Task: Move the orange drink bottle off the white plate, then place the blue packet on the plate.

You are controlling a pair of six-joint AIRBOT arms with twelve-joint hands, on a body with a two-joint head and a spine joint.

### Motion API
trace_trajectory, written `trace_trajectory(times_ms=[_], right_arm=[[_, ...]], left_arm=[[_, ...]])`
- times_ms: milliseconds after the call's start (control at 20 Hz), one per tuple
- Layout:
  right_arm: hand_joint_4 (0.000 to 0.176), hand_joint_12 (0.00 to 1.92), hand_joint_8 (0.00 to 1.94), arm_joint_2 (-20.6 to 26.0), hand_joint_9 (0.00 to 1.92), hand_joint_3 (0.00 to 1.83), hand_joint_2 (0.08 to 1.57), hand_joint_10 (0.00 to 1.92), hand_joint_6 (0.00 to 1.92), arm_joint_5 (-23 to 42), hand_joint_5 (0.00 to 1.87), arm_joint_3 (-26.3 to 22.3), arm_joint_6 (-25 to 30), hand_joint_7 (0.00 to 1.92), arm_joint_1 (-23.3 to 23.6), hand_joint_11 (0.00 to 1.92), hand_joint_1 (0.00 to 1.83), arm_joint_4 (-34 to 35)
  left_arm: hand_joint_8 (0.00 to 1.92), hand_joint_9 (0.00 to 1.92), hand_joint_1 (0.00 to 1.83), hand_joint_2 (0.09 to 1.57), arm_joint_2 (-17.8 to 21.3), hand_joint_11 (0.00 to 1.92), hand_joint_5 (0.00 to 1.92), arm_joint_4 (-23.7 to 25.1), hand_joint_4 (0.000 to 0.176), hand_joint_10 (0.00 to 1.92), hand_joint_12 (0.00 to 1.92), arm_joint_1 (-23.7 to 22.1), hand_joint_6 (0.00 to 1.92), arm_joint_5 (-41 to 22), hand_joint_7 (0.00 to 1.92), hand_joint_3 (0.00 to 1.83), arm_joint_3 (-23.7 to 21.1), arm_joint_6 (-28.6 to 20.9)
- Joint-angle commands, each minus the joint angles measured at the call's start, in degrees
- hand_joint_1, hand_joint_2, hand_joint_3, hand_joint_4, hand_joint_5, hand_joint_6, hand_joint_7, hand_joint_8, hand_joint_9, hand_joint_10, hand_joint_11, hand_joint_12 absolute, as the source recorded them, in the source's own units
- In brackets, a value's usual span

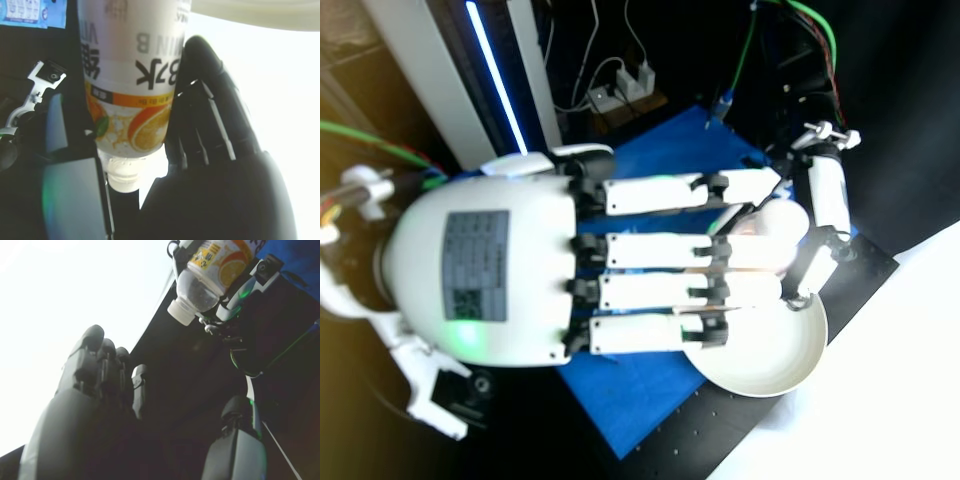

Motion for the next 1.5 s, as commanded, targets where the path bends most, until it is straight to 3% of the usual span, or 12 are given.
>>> trace_trajectory(times_ms=[0,100,200,350,500,650,800,900,1000,1150,1200,1450], right_arm=[[0.144,0.43,0.0,0.02,0.12,0.0,0.79,0.0,0.0,5.36,0.18,-0.05,0.3,0.18,1.13,0.0,0.6,3.62],[0.158,0.38,0.0,0.02,0.13,0.0,0.78,0.0,0.0,5.36,0.17,-0.15,0.3,0.19,1.13,0.0,0.59,3.62],[0.143,0.39,0.0,0.03,0.13,0.0,0.81,0.0,0.0,5.34,0.19,-0.48,0.3,0.19,1.13,0.0,0.6,3.62],[0.103,0.48,0.0,0.17,0.16,0.0,0.8,0.01,0.0,5.3,0.19,-1.05,0.3,0.2,1.13,0.02,0.64,3.75],[0.1,0.49,0.0,0.52,0.16,0.01,0.82,0.01,0.0,5.27,0.18,-1.39,0.3,0.2,1.13,0.03,0.64,3.94],[0.102,0.52,0.0,0.69,0.16,0.0,0.84,0.0,0.0,5.27,0.18,-1.51,0.3,0.21,1.12,0.0,0.66,4.33],[0.108,0.38,0.0,1.51,0.13,0.0,0.84,0.0,0.0,5.28,0.16,-2.09,0.3,0.2,1.12,0.0,0.66,4.6],[0.108,0.38,0.01,1.65,0.14,0.0,0.84,0.01,0.0,5.28,0.17,-2.3,0.3,0.22,1.12,0.0,0.64,4.63],[0.132,0.41,0.0,1.65,0.15,0.0,0.83,0.01,0.01,5.29,0.19,-2.3,0.3,0.22,1.12,0.0,0.63,4.72],[0.152,0.42,0.0,1.65,0.15,0.0,0.83,0.0,0.0,5.29,0.2,-2.33,0.3,0.2,1.12,0.0,0.64,4.81],[0.139,0.51,0.0,1.65,0.17,0.0,0.83,0.0,0.0,5.3,0.2,-2.36,0.3,0.21,1.12,0.0,0.62,4.81],[0.128,0.43,0.0,1.53,0.16,0.0,0.83,0.0,0.0,5.32,0.17,-2.55,0.3,0.18,1.12,0.0,0.62,4.81]], left_arm=[[1.21,0.84,1.24,1.14,1.39,0.62,0.96,-4.38,0.0,0.87,1.23,-0.84,0.88,-9.29,0.9,0.0,-0.48,-1.64],[1.24,0.85,1.22,1.14,4.13,0.49,0.99,-4.41,0.0,0.62,1.36,-1.48,0.85,-11.42,0.89,0.0,-3.17,-1.61],[1.4,0.86,1.19,1.09,7.13,0.81,1.03,-3.56,0.0,1.56,1.85,-2.36,0.83,-13.37,0.83,0.01,-6.22,-1.59],[1.27,0.86,1.21,1.14,11.24,0.6,1.03,0.53,0.0,0.7,1.39,-4.91,0.82,-15.02,0.84,0.0,-10.66,-1.59],[1.29,0.83,1.25,1.14,16.74,0.64,0.96,3.84,0.0,0.91,1.38,-6.92,0.78,-17.61,0.93,0.0,-16.55,-1.61],[1.33,0.75,1.19,1.19,20.82,0.45,0.93,6.8,0.0,0.33,0.9,-6.93,1.09,-19.68,0.73,0.0,-21.17,-1.5],[1.39,0.85,1.2,1.18,23.36,0.47,0.97,7.52,0.0,0.29,1.08,-5.04,0.96,-21.75,0.74,0.0,-24.47,-0.79],[1.13,0.95,1.2,1.14,24.84,0.48,0.97,5.5,0.028,0.19,1.04,-2.22,0.99,-23.27,0.89,0.0,-26.52,1.37],[0.99,0.93,1.22,1.12,25.66,0.49,1.02,2.54,0.005,0.04,0.97,0.69,0.99,-24.74,0.93,0.0,-27.91,3.92],[1.04,0.99,1.21,1.12,25.88,0.48,0.98,-0.06,0.034,0.02,0.95,3.11,0.99,-25.83,0.94,0.0,-28.97,6.71],[1.1,1.04,1.22,1.12,25.87,0.48,0.97,-0.72,0.0,0.04,1.0,3.82,0.91,-25.85,0.96,0.0,-29.21,7.76],[0.94,1.02,1.22,1.11,24.81,0.49,0.96,-3.91,0.035,0.01,0.82,7.52,1.01,-26.64,1.01,0.0,-29.33,9.66]])
